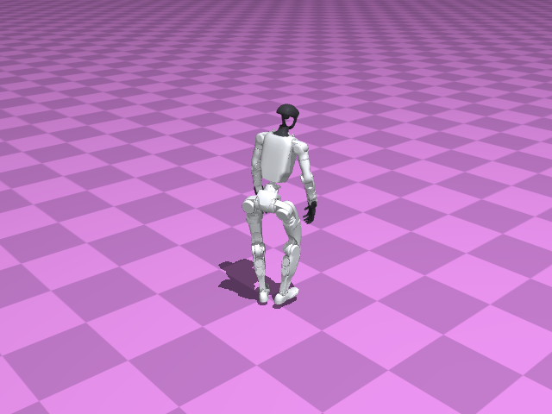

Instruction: Sport exercise

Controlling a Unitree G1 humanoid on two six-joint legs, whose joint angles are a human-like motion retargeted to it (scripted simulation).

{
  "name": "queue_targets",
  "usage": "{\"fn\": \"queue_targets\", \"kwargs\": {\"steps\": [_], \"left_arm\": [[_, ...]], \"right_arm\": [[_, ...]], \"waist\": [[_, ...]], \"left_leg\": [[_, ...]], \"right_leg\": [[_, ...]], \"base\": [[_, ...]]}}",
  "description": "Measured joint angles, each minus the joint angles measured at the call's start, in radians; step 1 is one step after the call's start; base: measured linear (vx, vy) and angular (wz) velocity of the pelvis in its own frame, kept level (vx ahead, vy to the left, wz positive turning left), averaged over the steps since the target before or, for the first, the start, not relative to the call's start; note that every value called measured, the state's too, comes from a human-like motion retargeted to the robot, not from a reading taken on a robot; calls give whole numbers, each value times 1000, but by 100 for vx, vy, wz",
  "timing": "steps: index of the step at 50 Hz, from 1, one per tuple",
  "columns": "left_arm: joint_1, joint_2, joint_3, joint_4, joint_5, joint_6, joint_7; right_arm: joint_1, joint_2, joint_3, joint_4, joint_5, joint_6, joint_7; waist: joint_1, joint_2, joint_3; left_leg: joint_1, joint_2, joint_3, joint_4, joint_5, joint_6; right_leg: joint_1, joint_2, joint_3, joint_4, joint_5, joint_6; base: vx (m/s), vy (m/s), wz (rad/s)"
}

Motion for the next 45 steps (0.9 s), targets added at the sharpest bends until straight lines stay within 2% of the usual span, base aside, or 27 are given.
{"fn": "queue_targets", "kwargs": {"steps": [5, 10, 13, 15, 18, 21, 24, 27, 29, 33, 37, 45], "left_arm": [[-33, -12, 13, 37, -4, -12, 12], [-62, -14, 29, 61, -6, -12, 45], [-79, -7, 34, 75, -5, -10, 70], [-92, 3, 34, 80, -5, -9, 88], [-111, 30, 34, 79, -6, -12, 121], [-133, 71, 33, 66, -9, -17, 156], [-165, 112, 24, 47, -11, -23, 189], [-206, 156, 1, 31, -15, -28, 223], [-236, 185, -21, 23, -21, -30, 244], [-308, 243, -55, 8, -44, -36, 277], [-359, 284, -74, -4, -81, -43, 300], [-209, 257, -166, -13, -176, -65, 327]], "right_arm": [[-13, -2, -6, 31, 5, -12, -8], [-40, -27, -9, 36, 1, -19, -36], [-71, -55, -4, 22, -7, -24, -59], [-95, -77, 3, 3, -12, -28, -74], [-137, -114, 20, -36, -19, -32, -98], [-199, -159, 51, -86, -26, -35, -129], [-281, -219, 88, -129, -35, -34, -168], [-374, -276, 127, -155, -43, -32, -212], [-438, -305, 155, -159, -46, -30, -243], [-585, -344, 215, -150, -50, -30, -297], [-720, -359, 283, -132, -52, -33, -338], [-708, -255, 427, -87, -52, -46, -413]], "waist": [[-25, -37, -10], [-56, -76, 10], [-78, -95, 39], [-95, -104, 68], [-106, -91, 135], [-54, -34, 225], [17, 18, 298], [59, 46, 358], [46, 57, 445], [-12, 38, 667], [-39, 12, 862], [-52, -41, 870]], "left_leg": [[-26, -66, 1, -1, 3, 15], [-58, -125, 0, 22, -1, 48], [-134, -138, 0, 158, -63, 80], [-226, -129, -2, 340, -143, 102], [-448, -44, -22, 805, -342, 135], [-663, 102, -90, 1253, -539, 169], [-820, 203, -151, 1529, -666, 206], [-949, 255, -174, 1728, -753, 254], [-980, 261, -185, 1824, -771, 276], [-980, 252, -192, 1974, -771, 277], [-980, 259, -205, 2115, -771, 277], [-980, 275, -211, 2332, -771, 277]], "right_leg": [[-119, -90, 37, 196, -87, 3], [-213, -162, 88, 336, -133, 3], [-274, -203, 123, 417, -152, 3], [-321, -230, 146, 485, -169, 2], [-395, -238, 146, 641, -216, -6], [-470, -173, 88, 820, -271, -35], [-567, -113, 42, 963, -303, -67], [-678, -104, 22, 1107, -338, -99], [-692, -135, 12, 1206, -378, -123], [-692, -212, 44, 1404, -459, -176], [-692, -244, 87, 1561, -500, -220], [-692, -282, 131, 1771, -501, -293]], "base": [[-3, -1, 55], [-6, 0, 55], [-8, 1, 58], [-9, 3, 56], [-10, 5, -4], [-8, 7, -136], [-5, 10, -159], [-5, 12, -80], [-11, 7, 26], [-14, 3, 66], [-16, 6, 19], [-18, 3, 20]]}}
